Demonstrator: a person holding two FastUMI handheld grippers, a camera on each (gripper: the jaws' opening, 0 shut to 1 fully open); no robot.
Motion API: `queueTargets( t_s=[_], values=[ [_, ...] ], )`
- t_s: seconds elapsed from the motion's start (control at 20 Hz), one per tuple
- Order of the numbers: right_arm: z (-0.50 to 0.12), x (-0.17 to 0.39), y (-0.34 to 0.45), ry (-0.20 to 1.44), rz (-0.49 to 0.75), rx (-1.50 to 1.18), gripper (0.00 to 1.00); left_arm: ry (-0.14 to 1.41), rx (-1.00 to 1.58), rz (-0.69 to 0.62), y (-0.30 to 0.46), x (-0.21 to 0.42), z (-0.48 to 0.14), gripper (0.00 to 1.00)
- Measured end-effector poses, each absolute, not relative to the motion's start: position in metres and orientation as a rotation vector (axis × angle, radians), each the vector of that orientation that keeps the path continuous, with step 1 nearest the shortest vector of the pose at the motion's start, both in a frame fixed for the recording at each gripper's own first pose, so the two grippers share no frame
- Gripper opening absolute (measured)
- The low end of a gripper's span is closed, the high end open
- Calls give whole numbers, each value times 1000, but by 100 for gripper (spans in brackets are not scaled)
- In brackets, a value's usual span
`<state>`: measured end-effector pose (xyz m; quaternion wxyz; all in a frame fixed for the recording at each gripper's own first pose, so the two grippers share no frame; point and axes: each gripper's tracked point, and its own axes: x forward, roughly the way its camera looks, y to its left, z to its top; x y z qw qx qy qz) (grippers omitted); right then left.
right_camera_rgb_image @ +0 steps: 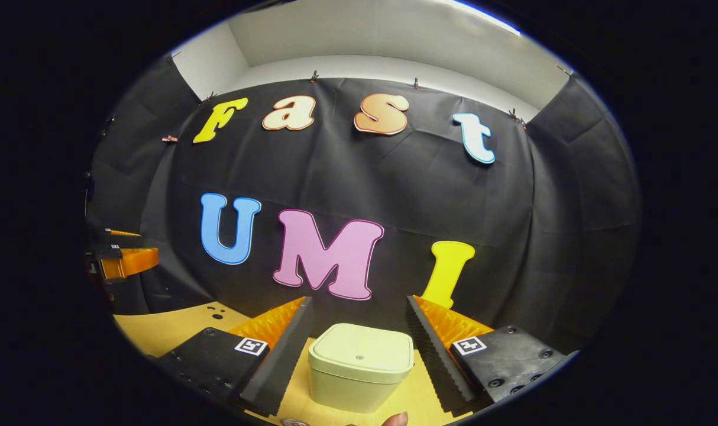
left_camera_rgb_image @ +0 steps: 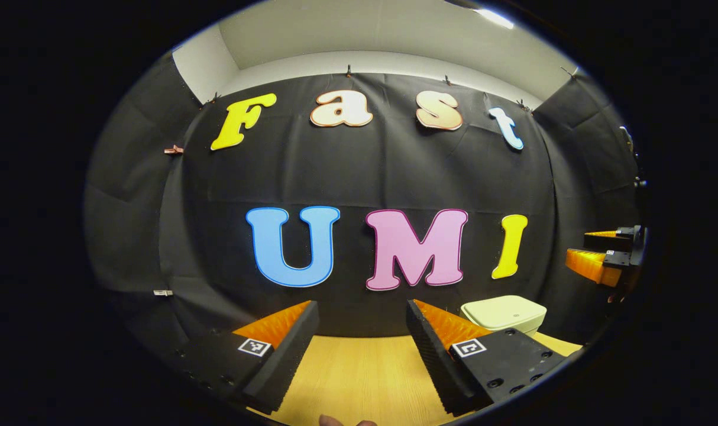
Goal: Press the lid of the desktop garbage bin to open it, pick up the crumpled paper on the desktop and throw it into the bin, then pick up the pop can on the desktop and drop it into the bin, and finally close the garbage bin lid.
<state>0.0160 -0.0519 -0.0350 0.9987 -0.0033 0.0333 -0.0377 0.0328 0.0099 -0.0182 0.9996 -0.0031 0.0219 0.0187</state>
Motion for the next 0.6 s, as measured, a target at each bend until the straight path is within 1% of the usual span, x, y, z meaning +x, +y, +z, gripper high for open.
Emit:
queueTargets(
  t_s=[0.1,0.25,0.3,0.35,0.4,0.45,0.5,0.55,0.6],
  values=[
    [-39,19,-48,81,-61,4,96,48,-10,39,11,36,-20,95],
    [-47,19,-43,119,-20,77,32,48,-14,42,12,37,-22,95],
    [-53,27,-45,128,-20,97,10,49,-14,42,13,38,-22,95],
    [-57,31,-49,137,-26,101,11,51,-11,43,11,39,-24,95],
    [-63,36,-51,147,-18,103,7,50,-9,46,12,40,-23,95],
    [-68,39,-53,154,-20,97,8,52,-9,46,12,41,-24,95],
    [-71,45,-55,159,-19,87,8,53,-10,46,11,41,-25,95],
    [-76,50,-56,164,-17,79,5,53,-9,46,12,42,-25,95],
    [-81,56,-61,166,-27,70,5,55,-7,46,12,43,-25,95]
  ],
)
